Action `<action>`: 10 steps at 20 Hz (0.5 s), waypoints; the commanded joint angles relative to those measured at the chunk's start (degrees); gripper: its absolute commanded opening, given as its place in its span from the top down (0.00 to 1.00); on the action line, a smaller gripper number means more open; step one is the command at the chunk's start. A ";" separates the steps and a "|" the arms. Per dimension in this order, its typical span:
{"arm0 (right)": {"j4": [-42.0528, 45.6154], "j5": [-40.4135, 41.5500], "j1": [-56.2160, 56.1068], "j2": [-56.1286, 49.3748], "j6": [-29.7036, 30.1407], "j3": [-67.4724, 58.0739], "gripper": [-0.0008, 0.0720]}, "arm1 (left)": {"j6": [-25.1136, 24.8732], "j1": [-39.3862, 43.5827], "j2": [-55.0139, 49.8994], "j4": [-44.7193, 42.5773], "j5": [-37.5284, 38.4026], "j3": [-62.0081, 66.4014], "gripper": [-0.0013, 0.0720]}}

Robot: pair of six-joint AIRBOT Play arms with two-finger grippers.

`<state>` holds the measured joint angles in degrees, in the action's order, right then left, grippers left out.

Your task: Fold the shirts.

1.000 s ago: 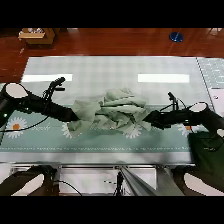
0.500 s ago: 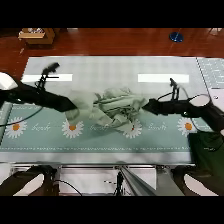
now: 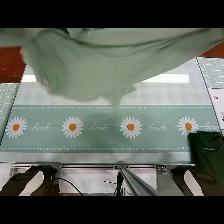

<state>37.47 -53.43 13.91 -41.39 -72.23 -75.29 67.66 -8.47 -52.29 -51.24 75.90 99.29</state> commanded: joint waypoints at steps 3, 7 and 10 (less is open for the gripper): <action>1.09 4.07 2.89 2.45 -1.84 -18.99 0.96 | 1.64 -1.22 5.90 -0.17 -5.73 13.40 0.95; 4.31 1.88 2.89 2.45 -4.28 -26.40 0.96 | 1.51 -1.22 9.73 -1.99 -9.86 17.81 0.95; 9.81 -7.72 2.89 2.45 -8.48 -30.18 0.96 | 1.75 -1.22 12.81 -5.66 -6.86 18.21 0.95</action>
<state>42.15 -54.04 16.71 -39.00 -76.93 -101.16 69.23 -9.63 -42.11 -53.63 67.96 115.96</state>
